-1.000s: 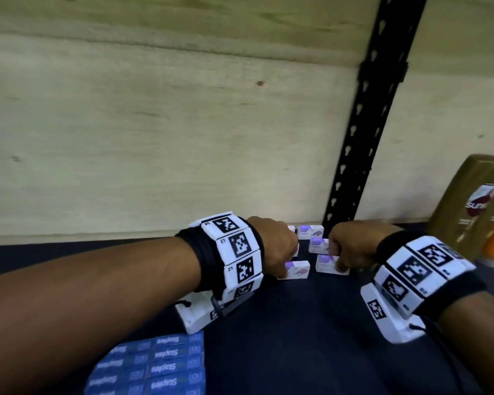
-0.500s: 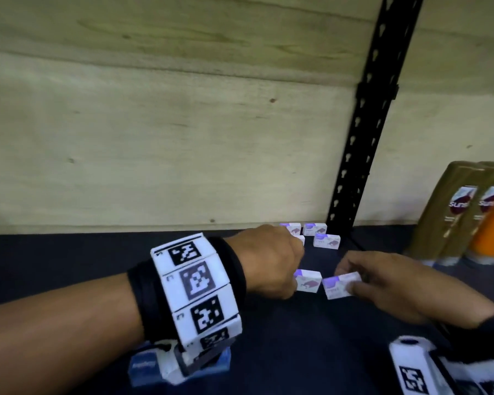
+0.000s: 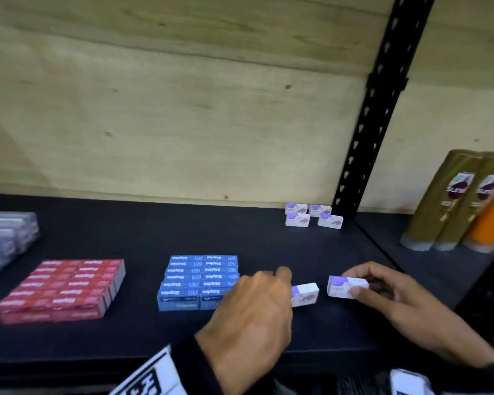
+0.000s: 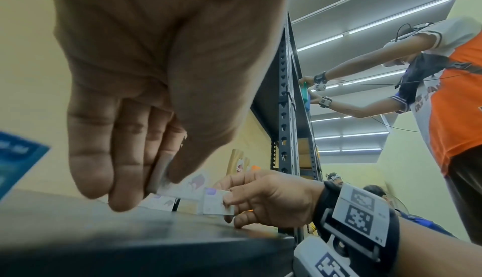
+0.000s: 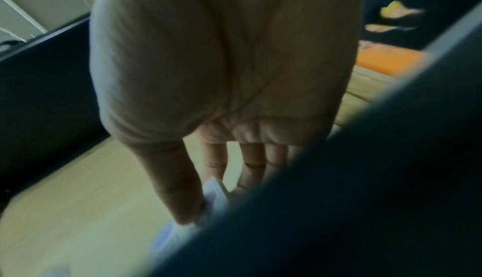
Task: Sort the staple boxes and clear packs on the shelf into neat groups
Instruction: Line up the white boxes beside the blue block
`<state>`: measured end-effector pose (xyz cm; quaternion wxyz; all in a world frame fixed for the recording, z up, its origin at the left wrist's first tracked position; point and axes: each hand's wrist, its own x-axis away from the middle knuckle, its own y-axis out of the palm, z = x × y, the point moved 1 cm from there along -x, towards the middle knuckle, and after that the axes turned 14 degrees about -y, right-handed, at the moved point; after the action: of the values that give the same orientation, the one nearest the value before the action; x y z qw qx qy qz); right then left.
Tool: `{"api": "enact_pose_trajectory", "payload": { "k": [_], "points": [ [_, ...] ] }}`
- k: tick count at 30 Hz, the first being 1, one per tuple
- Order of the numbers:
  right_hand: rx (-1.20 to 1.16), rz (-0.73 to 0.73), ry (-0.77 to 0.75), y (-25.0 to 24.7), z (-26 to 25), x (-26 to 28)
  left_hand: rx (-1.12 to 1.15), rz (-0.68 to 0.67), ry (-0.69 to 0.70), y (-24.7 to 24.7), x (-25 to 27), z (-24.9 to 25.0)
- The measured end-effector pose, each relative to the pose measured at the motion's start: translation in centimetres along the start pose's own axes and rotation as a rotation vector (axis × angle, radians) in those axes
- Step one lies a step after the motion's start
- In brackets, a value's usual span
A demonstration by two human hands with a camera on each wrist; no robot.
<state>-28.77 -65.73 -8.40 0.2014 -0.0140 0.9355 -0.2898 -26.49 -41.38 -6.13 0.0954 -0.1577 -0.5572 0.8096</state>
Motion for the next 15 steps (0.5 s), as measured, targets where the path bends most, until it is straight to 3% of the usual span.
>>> {"api": "enact_pose_trajectory", "payload": {
  "k": [6,10,15],
  "points": [
    [0.022,0.225,-0.043,0.1,1.9,1.4,0.163,0.113,0.002,3.7,-0.2,0.7],
    [0.082,0.219,-0.065,0.5,2.1,1.8,0.243,0.198,0.017,5.8,-0.6,0.9],
    [0.143,0.158,-0.087,0.7,1.4,1.9,0.311,0.170,0.024,6.3,-0.6,0.1]
  ]
}}
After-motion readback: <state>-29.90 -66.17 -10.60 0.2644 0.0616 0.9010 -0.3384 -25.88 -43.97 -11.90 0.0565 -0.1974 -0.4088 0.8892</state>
